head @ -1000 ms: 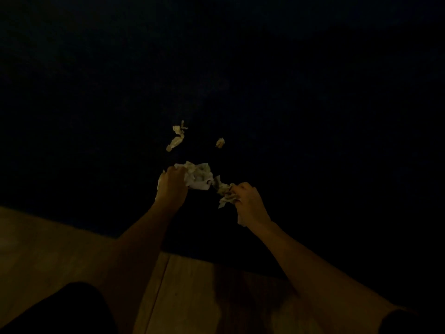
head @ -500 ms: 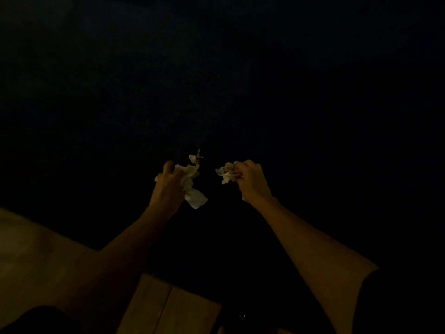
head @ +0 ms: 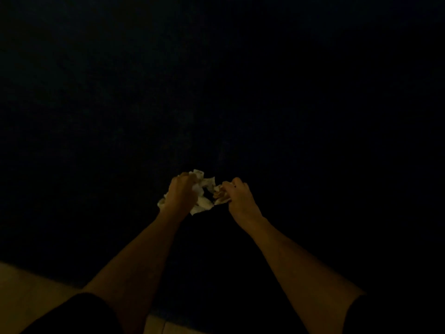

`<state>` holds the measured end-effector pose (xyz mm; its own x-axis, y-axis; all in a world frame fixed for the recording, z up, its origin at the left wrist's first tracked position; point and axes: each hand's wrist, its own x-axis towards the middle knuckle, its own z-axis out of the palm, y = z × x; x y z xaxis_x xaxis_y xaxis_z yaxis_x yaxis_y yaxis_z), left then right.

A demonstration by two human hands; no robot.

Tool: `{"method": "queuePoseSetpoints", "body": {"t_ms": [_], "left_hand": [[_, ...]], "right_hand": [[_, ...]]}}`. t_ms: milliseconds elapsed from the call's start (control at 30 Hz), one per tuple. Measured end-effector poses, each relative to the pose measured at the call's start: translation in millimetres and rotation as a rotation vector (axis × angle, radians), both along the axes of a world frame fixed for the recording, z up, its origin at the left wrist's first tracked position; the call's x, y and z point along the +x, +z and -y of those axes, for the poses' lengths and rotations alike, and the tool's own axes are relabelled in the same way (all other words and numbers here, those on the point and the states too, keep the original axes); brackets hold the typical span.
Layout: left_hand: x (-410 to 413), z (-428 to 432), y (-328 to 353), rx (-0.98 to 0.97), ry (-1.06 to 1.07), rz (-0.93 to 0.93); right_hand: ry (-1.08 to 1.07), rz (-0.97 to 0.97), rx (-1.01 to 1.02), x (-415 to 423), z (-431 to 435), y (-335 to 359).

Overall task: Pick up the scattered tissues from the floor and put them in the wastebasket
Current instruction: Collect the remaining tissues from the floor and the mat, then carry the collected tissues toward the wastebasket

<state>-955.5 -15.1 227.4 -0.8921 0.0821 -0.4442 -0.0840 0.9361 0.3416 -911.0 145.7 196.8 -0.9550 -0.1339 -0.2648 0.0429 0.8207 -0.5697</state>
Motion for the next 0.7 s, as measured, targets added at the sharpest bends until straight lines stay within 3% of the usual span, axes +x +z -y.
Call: {"method": "queuePoseSetpoints", "body": {"t_ms": [133,367,467,700], "left_hand": [[22.0,-17.4,21.4,0.098,0.051,0.071],[61.7,-72.5,84.1,0.097,-0.019,-0.142],[97.2,-111.2,125.3,0.113,-0.086,-0.19],[220.3,-229.1,197.7,0.176,-0.313,-0.181]], "right_hand": [[-0.132,0.053,-0.004,5.5,-14.0,22.2],[-0.43,0.068,-0.15,61.6,-70.2,86.8],[-0.535,-0.007,-0.227,114.5,-101.1,125.6],[-0.739,-0.082,-0.118,269.1,-203.3,211.9]]}}
